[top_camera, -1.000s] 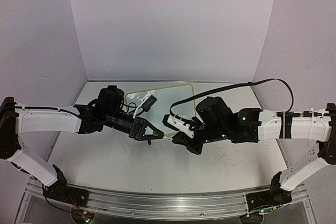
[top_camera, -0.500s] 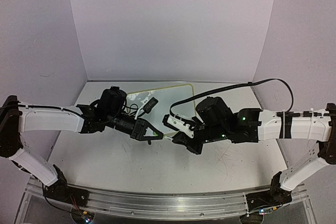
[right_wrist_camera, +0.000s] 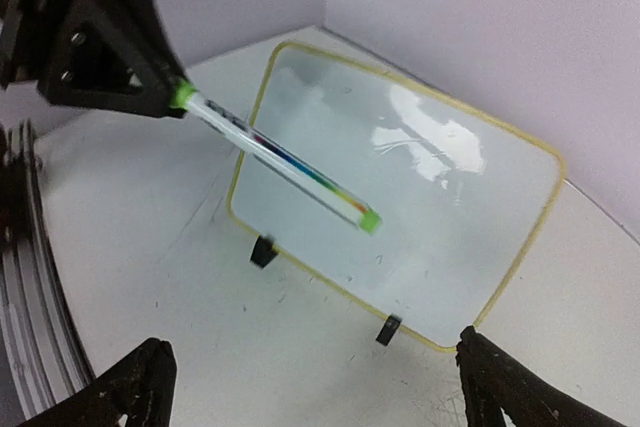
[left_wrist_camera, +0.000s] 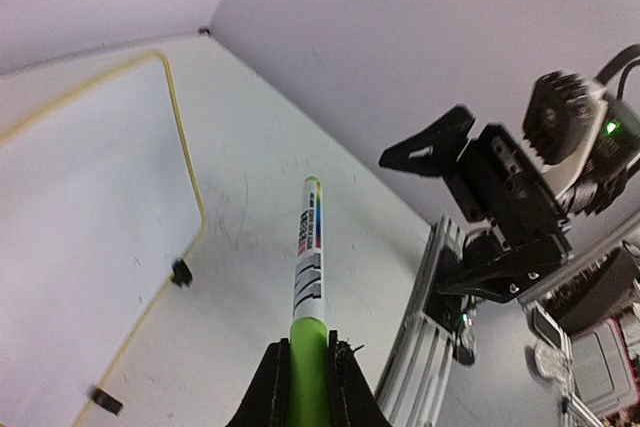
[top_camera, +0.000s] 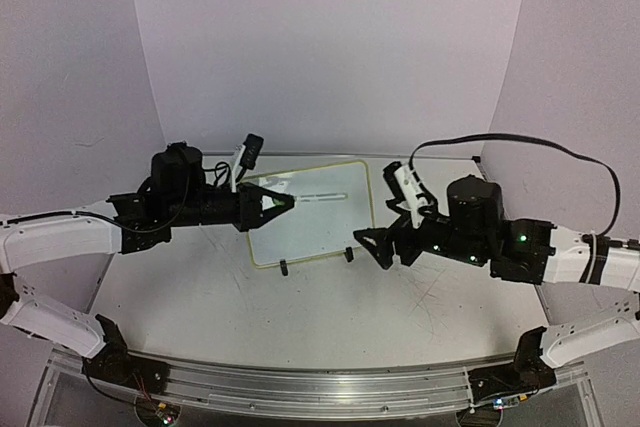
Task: Write a sentence on the whiteboard
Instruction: Pass from the right arm to the left, then pass from the left arm to the right
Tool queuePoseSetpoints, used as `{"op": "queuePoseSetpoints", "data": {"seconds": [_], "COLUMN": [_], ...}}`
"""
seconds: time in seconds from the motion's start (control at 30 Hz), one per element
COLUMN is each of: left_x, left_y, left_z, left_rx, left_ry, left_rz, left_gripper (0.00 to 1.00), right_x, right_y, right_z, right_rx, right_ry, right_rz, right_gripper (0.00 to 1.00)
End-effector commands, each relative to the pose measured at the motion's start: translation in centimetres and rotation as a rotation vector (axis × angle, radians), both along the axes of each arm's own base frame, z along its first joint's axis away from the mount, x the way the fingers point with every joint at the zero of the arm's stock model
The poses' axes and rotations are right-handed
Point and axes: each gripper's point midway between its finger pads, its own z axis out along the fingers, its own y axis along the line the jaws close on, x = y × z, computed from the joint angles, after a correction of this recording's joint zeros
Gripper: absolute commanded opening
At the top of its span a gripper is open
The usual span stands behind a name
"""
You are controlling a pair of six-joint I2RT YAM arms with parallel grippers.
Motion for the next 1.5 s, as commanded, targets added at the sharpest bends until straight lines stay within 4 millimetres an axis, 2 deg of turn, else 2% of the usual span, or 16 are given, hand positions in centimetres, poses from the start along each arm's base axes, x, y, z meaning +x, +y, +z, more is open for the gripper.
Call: {"op": "queuePoseSetpoints", "data": {"seconds": [0.0, 0.1, 0.17, 0.27, 0.37, 0.43, 0.5, 0.67, 0.7, 0.8, 0.83, 0.97, 1.07, 1.23, 1.3, 1.47], "left_x": [2.3, 1.2, 0.3, -0.9, -1.9, -2.6, -3.3, -4.5, -4.6, -5.0, -5.1, -5.0, -5.0, -5.0, -5.1, -5.0], "left_y": [1.6, 1.4, 0.8, -0.8, -1.3, -1.2, -1.0, -1.0, -1.2, -1.6, -1.7, -1.8, -2.1, -2.2, -2.2, -2.1], "left_z": [8.7, 12.2, 13.8, 14.6, 14.8, 15.1, 15.0, 15.1, 15.1, 14.9, 14.9, 14.6, 14.3, 14.0, 13.9, 13.8], "left_rx": [-0.256, -0.424, -0.498, -0.533, -0.564, -0.588, -0.608, -0.629, -0.629, -0.622, -0.620, -0.615, -0.611, -0.607, -0.604, -0.603], "left_ry": [-0.193, -0.225, -0.229, -0.208, -0.182, -0.178, -0.175, -0.177, -0.177, -0.171, -0.170, -0.165, -0.159, -0.155, -0.156, -0.158], "left_rz": [0.170, 0.111, 0.041, -0.092, -0.175, -0.212, -0.235, -0.272, -0.279, -0.310, -0.314, -0.316, -0.321, -0.323, -0.327, -0.319], "left_gripper": [0.00, 0.00, 0.00, 0.00, 0.00, 0.00, 0.00, 0.00, 0.00, 0.00, 0.00, 0.00, 0.00, 0.00, 0.00, 0.00], "right_x": [1.6, -0.4, -1.0, -0.8, -1.1, -1.7, -1.7, -2.1, -2.2, -2.0, -1.9, -1.8, -1.5, -1.6, -1.8, -1.9], "right_y": [-1.9, -0.8, 0.4, 3.3, 4.9, 5.8, 6.5, 7.6, 7.6, 7.4, 7.2, 7.2, 7.2, 7.1, 6.9, 6.5], "right_z": [6.5, 9.5, 11.6, 13.6, 15.1, 16.3, 16.8, 16.6, 16.5, 16.6, 16.6, 16.9, 16.7, 17.4, 17.7, 17.6], "right_rx": [0.449, 0.650, 0.730, 0.750, 0.788, 0.823, 0.839, 0.832, 0.831, 0.836, 0.839, 0.840, 0.841, 0.857, 0.864, 0.859], "right_ry": [0.007, 0.006, 0.053, 0.175, 0.218, 0.249, 0.284, 0.307, 0.305, 0.291, 0.286, 0.275, 0.264, 0.228, 0.216, 0.209], "right_rz": [-0.153, -0.009, 0.070, 0.156, 0.248, 0.353, 0.416, 0.500, 0.508, 0.499, 0.493, 0.501, 0.491, 0.504, 0.506, 0.510], "right_gripper": [0.98, 0.98, 0.98, 0.98, 0.95, 0.86, 0.76, 0.73, 0.69, 0.46, 0.43, 0.48, 0.49, 0.41, 0.41, 0.50]}}
